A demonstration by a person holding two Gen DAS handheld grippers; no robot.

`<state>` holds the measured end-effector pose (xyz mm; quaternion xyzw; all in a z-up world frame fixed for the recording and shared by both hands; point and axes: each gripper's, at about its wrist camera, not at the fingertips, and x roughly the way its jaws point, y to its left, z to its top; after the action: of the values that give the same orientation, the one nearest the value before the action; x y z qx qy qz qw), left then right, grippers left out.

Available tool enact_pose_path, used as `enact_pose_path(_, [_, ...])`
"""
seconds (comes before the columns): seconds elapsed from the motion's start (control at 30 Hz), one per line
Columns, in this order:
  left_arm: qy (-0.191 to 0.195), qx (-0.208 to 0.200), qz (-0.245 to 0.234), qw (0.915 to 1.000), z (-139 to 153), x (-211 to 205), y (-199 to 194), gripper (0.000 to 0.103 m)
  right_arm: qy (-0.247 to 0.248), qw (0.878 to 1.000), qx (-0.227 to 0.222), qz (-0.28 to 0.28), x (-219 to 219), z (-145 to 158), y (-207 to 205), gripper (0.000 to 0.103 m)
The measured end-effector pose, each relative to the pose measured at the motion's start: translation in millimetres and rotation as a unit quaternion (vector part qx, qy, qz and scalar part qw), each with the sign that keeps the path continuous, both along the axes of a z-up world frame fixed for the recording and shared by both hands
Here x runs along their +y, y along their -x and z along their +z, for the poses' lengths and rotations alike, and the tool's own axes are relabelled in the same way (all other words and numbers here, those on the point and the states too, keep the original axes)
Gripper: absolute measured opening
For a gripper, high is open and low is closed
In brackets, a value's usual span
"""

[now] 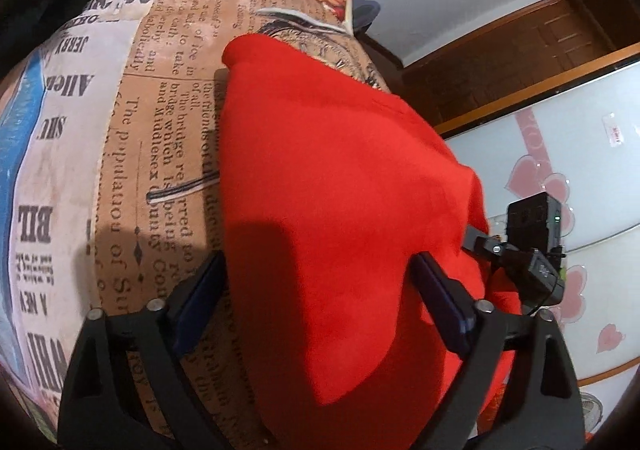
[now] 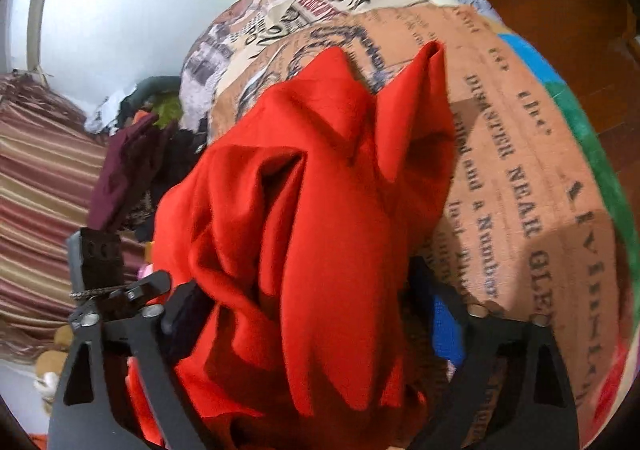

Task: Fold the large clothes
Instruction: 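Grasp the folded red jacket with both grippers and lift it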

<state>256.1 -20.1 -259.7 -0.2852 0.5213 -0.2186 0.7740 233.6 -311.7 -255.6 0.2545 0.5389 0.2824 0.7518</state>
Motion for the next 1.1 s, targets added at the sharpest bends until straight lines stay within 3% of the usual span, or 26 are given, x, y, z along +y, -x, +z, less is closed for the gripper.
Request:
enact_pose_path(0.23, [0.003,-0.022,-0.004,0.9998,14,8,10,0.049,-0.037,0.999,0.023,-0.009,-6,5,12,0.043])
enact_pose_path(0.33, [0.020,-0.028,-0.004,0.9994,21,13,11,0.035,-0.037,0.999,0.019,-0.014,-6,15,17,0.037])
enact_pose_path(0.4, [0.015,-0.042,-0.008,0.9990,32,14,16,0.031,-0.031,0.999,0.010,-0.011,-1,23,18,0.035])
enact_pose_path(0.57, [-0.009,-0.086,-0.007,0.9962,67,25,30,0.029,-0.008,1.000,-0.029,0.005,21,56,19,0.033])
enact_pose_path(0.73, [-0.013,-0.142,0.021,0.9896,117,63,37,0.028,-0.010,0.996,-0.081,0.025,58,100,11,0.033])
enact_pose_path(0.93, [-0.046,-0.220,0.069,0.9719,185,134,46,0.028,-0.021,0.986,-0.153,0.062,126,154,-5,0.033])
enact_pose_path(1.1, [-0.059,-0.251,0.116,0.9592,218,204,37,0.028,-0.029,0.974,-0.203,0.096,199,192,-23,0.033])
